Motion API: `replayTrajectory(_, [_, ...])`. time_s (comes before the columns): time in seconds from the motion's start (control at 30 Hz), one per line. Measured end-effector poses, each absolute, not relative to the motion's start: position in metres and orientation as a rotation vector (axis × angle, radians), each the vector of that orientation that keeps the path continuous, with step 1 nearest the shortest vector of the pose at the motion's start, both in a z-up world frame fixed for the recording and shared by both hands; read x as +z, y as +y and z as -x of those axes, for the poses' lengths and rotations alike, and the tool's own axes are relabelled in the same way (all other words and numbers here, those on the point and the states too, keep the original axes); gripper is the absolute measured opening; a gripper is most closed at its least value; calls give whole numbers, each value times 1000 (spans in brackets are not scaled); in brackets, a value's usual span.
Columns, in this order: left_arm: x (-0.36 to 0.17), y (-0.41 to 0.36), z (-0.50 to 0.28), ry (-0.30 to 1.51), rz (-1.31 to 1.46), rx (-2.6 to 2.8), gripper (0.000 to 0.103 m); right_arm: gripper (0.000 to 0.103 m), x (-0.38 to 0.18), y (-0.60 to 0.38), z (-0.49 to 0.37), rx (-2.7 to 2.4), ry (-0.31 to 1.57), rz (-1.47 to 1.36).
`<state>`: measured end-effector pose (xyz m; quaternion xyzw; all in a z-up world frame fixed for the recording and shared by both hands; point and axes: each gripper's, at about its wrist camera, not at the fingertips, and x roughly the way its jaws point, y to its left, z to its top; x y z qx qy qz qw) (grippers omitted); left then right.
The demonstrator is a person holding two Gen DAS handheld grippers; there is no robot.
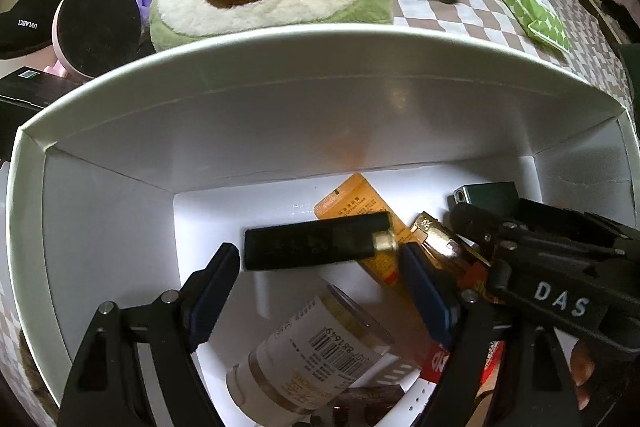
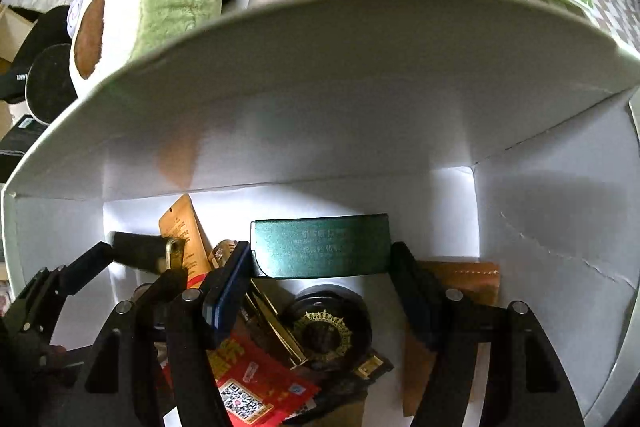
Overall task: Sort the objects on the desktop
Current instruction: 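Lower the black tube into the white box and open the left tool while the right releases the green box, then withdraw both open tools from the white box toward the heap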
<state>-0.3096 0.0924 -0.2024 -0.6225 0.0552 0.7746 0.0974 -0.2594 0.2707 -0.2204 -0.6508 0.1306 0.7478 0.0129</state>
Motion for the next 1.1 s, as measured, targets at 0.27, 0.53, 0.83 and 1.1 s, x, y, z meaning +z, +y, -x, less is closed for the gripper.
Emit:
replayTrajectory(0.27, [-204,91,317,135,1845,2306,85,69,-213,283,247,2334,487,2010])
replayTrajectory(0.53, [-188,93,311,116,1768,2334,92,69,-201,300,228,2348,677,1983])
replayTrajectory(0.83, [-165,98,298,52,1712,2368,101,69,-169,301,203,2405,775,1933])
replayTrajectory(1.1, [-127,95,270,-4,1625,2417,103,69,-142,273,234,2505,754,1832])
